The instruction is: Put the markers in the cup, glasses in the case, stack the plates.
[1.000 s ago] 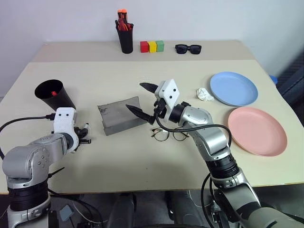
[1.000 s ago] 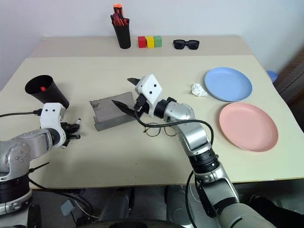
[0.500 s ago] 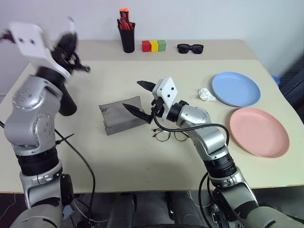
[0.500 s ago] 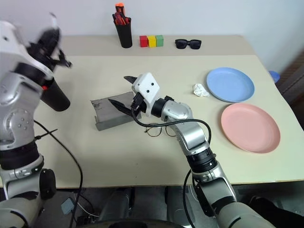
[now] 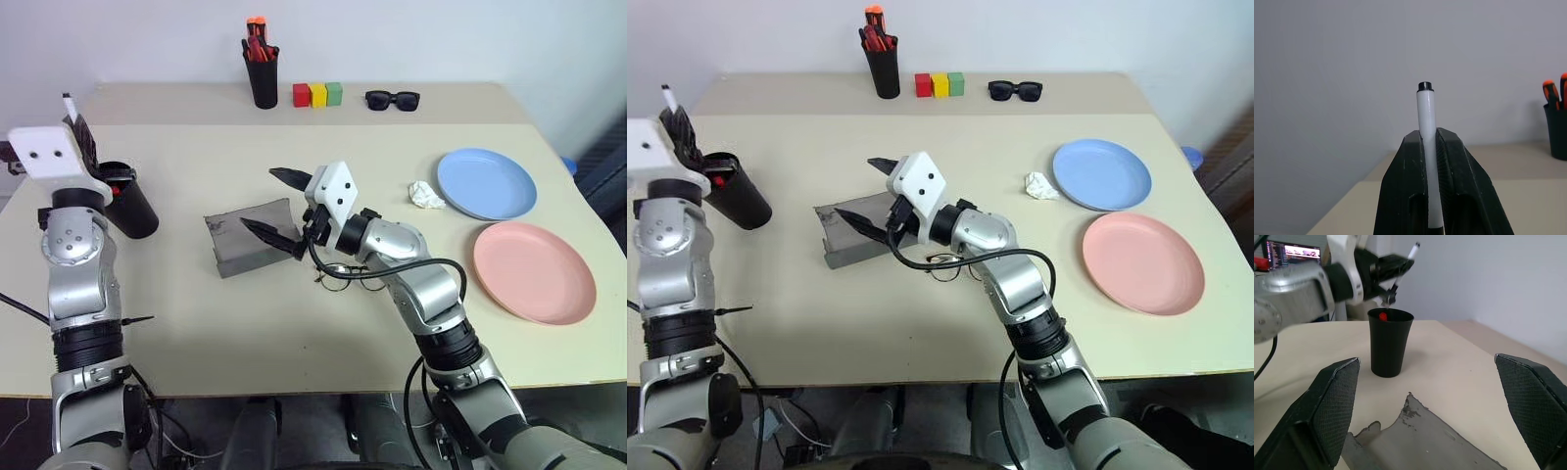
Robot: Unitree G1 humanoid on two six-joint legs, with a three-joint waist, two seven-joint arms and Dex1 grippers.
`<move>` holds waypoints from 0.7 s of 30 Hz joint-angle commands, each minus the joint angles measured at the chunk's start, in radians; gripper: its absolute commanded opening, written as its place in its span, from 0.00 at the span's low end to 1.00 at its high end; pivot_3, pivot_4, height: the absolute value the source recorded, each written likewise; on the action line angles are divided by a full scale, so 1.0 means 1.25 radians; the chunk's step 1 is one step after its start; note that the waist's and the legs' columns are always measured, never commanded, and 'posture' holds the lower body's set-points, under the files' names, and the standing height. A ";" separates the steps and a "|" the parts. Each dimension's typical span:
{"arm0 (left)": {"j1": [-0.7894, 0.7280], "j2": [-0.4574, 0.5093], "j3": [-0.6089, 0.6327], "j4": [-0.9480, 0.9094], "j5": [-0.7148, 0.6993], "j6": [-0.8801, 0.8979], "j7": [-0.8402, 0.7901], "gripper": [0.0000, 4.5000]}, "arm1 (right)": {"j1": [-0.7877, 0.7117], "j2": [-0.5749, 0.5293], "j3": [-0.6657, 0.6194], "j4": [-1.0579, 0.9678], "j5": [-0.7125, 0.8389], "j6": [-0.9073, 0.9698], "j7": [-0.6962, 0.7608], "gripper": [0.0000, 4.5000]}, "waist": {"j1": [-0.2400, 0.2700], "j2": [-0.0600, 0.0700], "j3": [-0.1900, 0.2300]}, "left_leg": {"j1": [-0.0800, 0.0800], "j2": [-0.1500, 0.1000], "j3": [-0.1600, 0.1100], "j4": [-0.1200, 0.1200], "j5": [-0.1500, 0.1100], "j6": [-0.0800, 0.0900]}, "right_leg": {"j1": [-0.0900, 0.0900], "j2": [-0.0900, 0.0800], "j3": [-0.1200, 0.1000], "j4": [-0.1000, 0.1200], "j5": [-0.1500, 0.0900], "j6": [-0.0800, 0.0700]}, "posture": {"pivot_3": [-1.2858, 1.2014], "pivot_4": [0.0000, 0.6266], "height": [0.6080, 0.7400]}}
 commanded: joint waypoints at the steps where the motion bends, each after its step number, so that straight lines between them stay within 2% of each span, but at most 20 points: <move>1: 0.009 0.001 0.011 0.021 0.010 -0.039 0.008 0.09 | -0.006 0.007 -0.002 -0.037 0.011 -0.004 -0.001 1.00 | -0.001 0.000 0.000 | 0.000 0.000 0.000 0.000 0.000 0.000 | 0.000 0.000 0.000 0.000 0.000 0.000 | 0.52 0.24 1.00; 3: 0.011 -0.003 0.012 0.031 0.007 -0.049 0.008 0.23 | -0.008 0.005 -0.002 -0.036 0.011 -0.005 0.000 1.00 | -0.001 0.000 0.000 | 0.000 0.000 0.000 0.000 0.000 0.000 | 0.000 0.000 0.000 0.000 0.000 0.000 | 0.52 0.24 1.00; 9: 0.002 -0.004 0.019 0.033 0.011 -0.055 0.030 0.90 | -0.011 0.003 -0.003 -0.034 0.011 -0.004 0.002 1.00 | 0.000 0.000 0.000 | 0.000 0.000 0.000 0.000 0.000 0.000 | 0.000 0.000 0.000 0.000 0.000 0.000 | 0.52 0.24 1.00; 12: -0.018 -0.017 0.019 -0.013 -0.044 -0.052 -0.004 0.90 | -0.010 0.000 -0.003 -0.035 0.012 -0.004 0.004 1.00 | 0.000 0.000 0.000 | 0.000 0.000 0.000 0.000 0.000 0.000 | 0.000 0.000 0.000 0.000 0.000 0.000 | 0.52 0.24 1.00; 14: -0.021 -0.018 -0.026 -0.087 -0.124 0.003 -0.106 0.90 | -0.009 -0.015 -0.009 -0.035 0.008 -0.006 0.011 1.00 | 0.000 0.000 0.000 | 0.000 0.000 0.000 0.000 0.000 0.000 | 0.000 0.000 0.000 0.000 0.000 0.000 | 0.52 0.24 1.00; 16: -0.008 -0.004 -0.077 -0.163 -0.196 0.086 -0.211 0.90 | -0.011 -0.039 -0.022 -0.029 0.006 -0.008 0.021 1.00 | 0.003 0.000 0.000 | -0.001 0.000 0.000 0.000 0.000 0.000 | 0.000 0.000 0.000 0.000 0.000 0.000 | 0.52 0.24 1.00; 17: 0.002 0.006 -0.094 -0.192 -0.229 0.134 -0.252 0.95 | -0.011 -0.055 -0.027 -0.028 0.007 -0.007 0.030 1.00 | 0.003 0.000 0.000 | -0.001 0.000 0.000 0.000 0.000 0.000 | 0.000 0.000 0.000 0.000 0.000 0.000 | 0.52 0.24 1.00; 18: 0.008 0.013 -0.102 -0.211 -0.250 0.167 -0.276 0.95 | -0.011 -0.065 -0.030 -0.027 0.008 -0.007 0.036 1.00 | 0.002 0.000 0.000 | -0.001 0.000 0.000 0.001 0.000 0.000 | 0.000 0.000 0.000 0.000 0.000 0.000 | 0.52 0.24 1.00; 20: 0.038 0.075 -0.152 -0.272 -0.337 0.355 -0.363 0.95 | 0.000 -0.158 -0.037 -0.040 0.018 0.004 0.120 1.00 | -0.002 0.000 0.000 | -0.001 0.000 0.000 0.001 0.000 0.000 | 0.000 0.000 0.000 0.000 0.000 0.000 | 0.52 0.24 1.00; 21: 0.053 0.114 -0.186 -0.289 -0.339 0.412 -0.405 0.95 | 0.005 -0.199 -0.040 -0.045 0.023 0.007 0.155 1.00 | -0.004 0.001 0.000 | 0.000 0.000 0.000 0.000 0.000 0.000 | 0.000 0.000 0.000 0.000 0.000 0.000 | 0.52 0.24 1.00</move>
